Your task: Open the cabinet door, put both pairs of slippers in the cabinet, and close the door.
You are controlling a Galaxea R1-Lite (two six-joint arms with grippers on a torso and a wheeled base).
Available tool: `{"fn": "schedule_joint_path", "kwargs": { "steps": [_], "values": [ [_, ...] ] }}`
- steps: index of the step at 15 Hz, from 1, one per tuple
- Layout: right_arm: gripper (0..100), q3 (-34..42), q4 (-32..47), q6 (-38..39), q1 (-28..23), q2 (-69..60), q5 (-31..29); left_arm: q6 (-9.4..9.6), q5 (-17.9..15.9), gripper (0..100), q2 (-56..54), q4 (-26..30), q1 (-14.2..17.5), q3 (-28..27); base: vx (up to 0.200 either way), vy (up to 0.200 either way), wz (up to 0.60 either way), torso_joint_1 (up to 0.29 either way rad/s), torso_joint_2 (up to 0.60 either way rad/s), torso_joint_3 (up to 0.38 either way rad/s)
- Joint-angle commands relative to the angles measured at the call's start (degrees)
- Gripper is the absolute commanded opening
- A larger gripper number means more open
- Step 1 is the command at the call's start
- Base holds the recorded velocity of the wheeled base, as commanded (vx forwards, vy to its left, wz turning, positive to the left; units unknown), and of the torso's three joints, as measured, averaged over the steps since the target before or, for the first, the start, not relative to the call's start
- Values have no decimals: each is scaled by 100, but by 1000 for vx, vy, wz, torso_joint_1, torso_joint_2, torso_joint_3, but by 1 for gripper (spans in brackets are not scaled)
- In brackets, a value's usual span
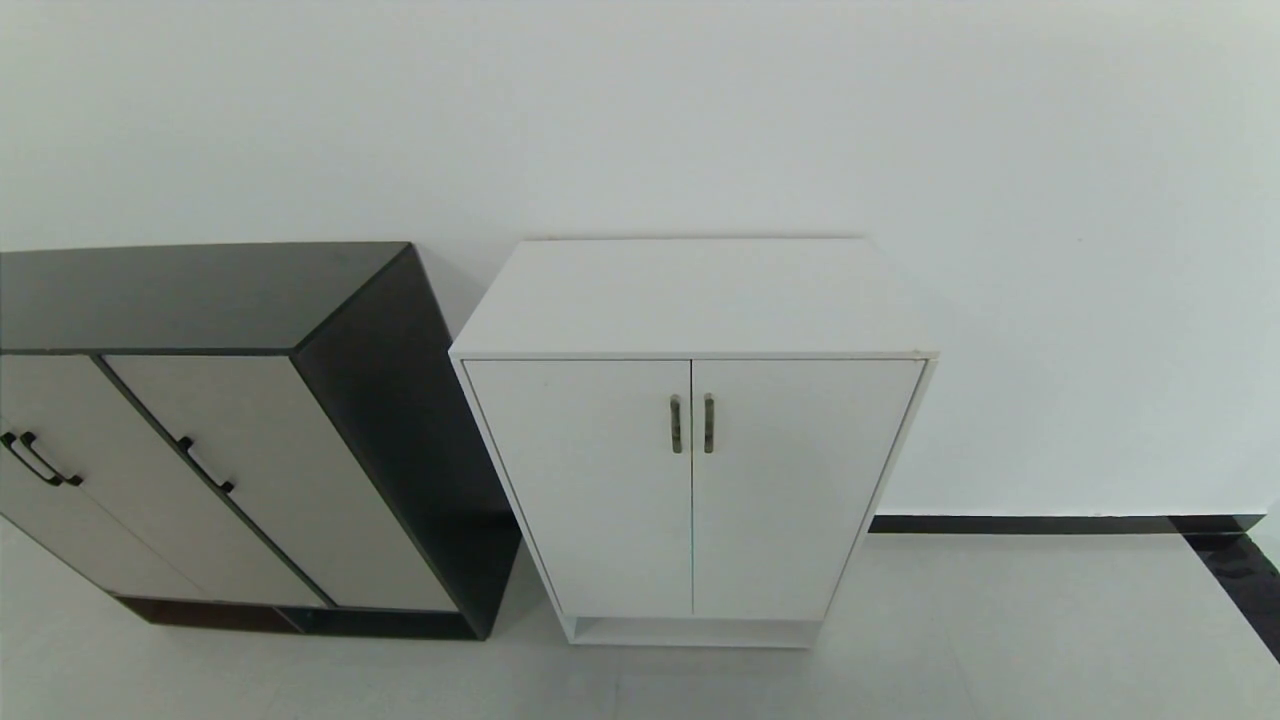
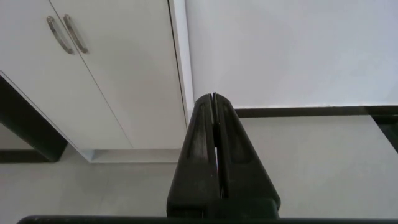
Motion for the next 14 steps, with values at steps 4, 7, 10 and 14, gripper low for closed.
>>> {"fn": "schedule_joint_path", "kwargs": {
  "steps": [4,7,10,14],
  "values": [
    [0,5,-6,13,10,-52,-2,2,-4,0,-1,-1,-7,0,0,0,0,0,0,0],
    [0,5,-6,4,10,-52,-2,2,-4,0,-1,-1,1,0,0,0,0,0,0,0],
    [0,5,-6,4,10,-52,-2,2,-4,0,-1,-1,1,0,0,0,0,0,0,0],
    [0,5,-6,13,10,-52,-11,2,-4,0,-1,-1,1,0,0,0,0,0,0,0]
  ]
}}
